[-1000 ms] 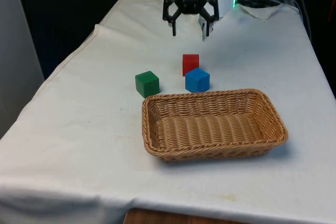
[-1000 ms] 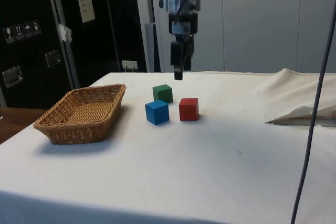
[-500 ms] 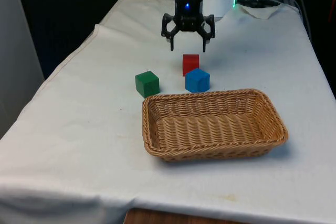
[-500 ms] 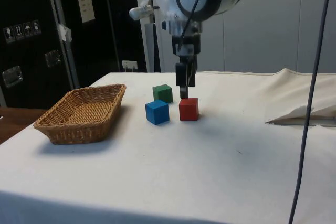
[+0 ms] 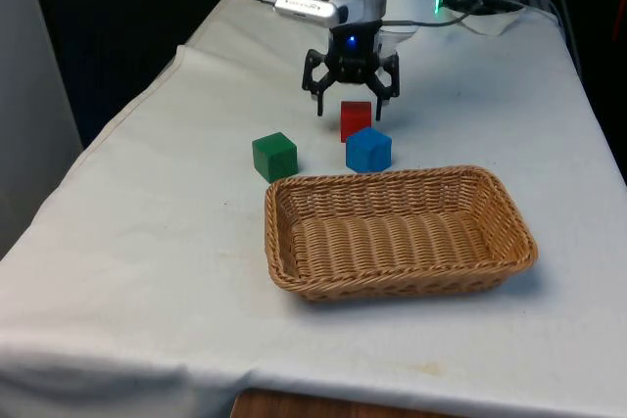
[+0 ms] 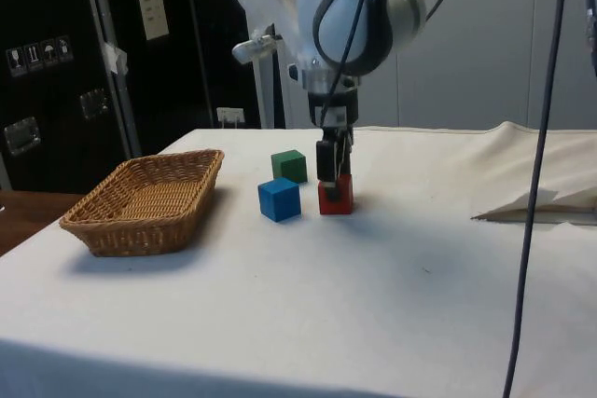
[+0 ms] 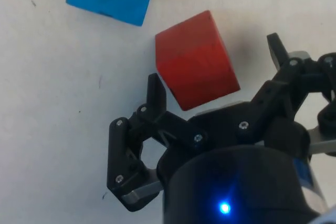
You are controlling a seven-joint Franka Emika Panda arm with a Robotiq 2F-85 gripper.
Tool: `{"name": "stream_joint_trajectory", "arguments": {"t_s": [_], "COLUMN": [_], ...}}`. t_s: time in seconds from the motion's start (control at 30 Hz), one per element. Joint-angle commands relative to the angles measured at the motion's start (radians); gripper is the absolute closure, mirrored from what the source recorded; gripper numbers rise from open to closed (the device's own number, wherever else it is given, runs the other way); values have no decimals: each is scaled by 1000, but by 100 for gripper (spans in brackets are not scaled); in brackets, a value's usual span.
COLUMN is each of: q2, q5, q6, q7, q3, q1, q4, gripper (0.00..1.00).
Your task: Pick up exactly two blocks and place them into the basket.
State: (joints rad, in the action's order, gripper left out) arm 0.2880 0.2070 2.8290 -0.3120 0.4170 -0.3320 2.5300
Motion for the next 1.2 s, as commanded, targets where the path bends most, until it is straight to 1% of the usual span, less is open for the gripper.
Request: {"name": "stream_joint_trajectory", "arguments": {"t_s": [0.0, 0.07, 0.1, 0.13, 0.3, 0.33, 0.37, 0.4, 0.43, 0.5, 0.6, 0.63, 0.7, 0.73, 0.77, 0.9, 0.97, 1.0, 1.03, 1.17], "q2": [-8, -2, 4, -1, 3, 3, 3, 7, 3, 3, 3, 3, 3, 6, 3, 2, -21, -1, -28, -54], "q5": [19, 17, 1, 17, 14, 14, 14, 1, 14, 13, 13, 13, 13, 1, 13, 11, -6, 1, -9, -16], "q6": [8, 13, 4, 14, 11, 10, 9, 4, 9, 8, 8, 7, 7, 4, 7, 6, -11, 3, -15, -38], "q7": [-14, -12, 0, -11, -9, -8, -8, 0, -8, -8, -8, -8, -8, 0, -8, -7, -8, -2, -10, -20], "q3": [-15, -14, 0, -14, -12, -12, -12, -1, -12, -12, -12, -12, -12, -1, -11, -10, 11, 6, 18, 42], "q1": [10, 9, 0, 8, 7, 7, 7, 0, 7, 7, 7, 7, 7, 0, 7, 6, 5, 1, 3, -3], "q4": [3, 3, 0, 2, 1, 1, 1, 0, 1, 1, 1, 1, 1, 0, 1, 1, 3, -2, 4, 1], "gripper": [0, 0, 0, 0, 0, 16, 26, 38, 38, 62, 94, 100, 100, 99, 99, 99, 99, 99, 99, 99]}}
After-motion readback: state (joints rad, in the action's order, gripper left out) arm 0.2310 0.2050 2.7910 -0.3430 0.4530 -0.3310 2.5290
